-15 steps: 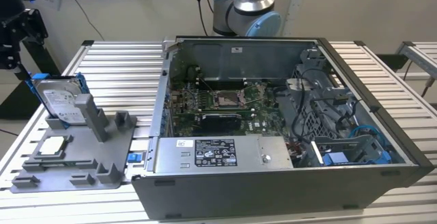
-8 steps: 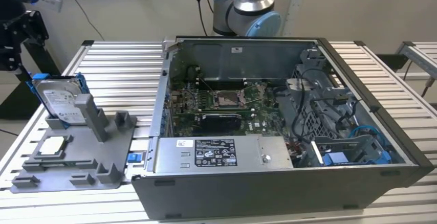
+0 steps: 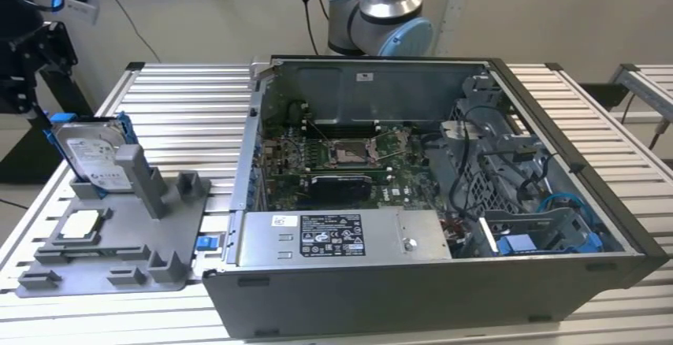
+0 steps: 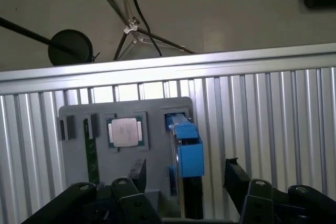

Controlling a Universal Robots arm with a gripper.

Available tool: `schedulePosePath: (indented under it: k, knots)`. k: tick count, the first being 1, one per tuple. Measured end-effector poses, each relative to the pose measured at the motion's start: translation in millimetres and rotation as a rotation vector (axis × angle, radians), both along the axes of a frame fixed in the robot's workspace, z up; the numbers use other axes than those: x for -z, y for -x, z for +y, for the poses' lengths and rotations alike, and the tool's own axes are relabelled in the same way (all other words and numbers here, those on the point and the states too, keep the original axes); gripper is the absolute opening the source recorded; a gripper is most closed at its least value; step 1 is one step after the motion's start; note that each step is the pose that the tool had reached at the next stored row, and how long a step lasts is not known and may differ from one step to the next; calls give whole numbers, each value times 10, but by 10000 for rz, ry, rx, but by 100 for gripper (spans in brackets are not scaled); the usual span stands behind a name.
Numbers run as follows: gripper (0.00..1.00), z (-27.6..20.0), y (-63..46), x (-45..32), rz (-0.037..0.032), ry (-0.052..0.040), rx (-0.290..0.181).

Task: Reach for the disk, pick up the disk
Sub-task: 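Pick up the disk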

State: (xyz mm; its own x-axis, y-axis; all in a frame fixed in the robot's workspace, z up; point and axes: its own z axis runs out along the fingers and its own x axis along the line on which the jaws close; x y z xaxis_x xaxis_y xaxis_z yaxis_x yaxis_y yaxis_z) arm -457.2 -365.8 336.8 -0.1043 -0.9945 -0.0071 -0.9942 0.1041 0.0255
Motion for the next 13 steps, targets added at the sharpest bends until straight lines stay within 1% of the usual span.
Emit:
schedulePosePath:
  k: [4,10,13]
  knots:
    - [100,20,0,30,-1,-4,0]
    - [100,72,0,78,-1,-4,-3]
    - [100,81,0,88,-2,-4,-4]
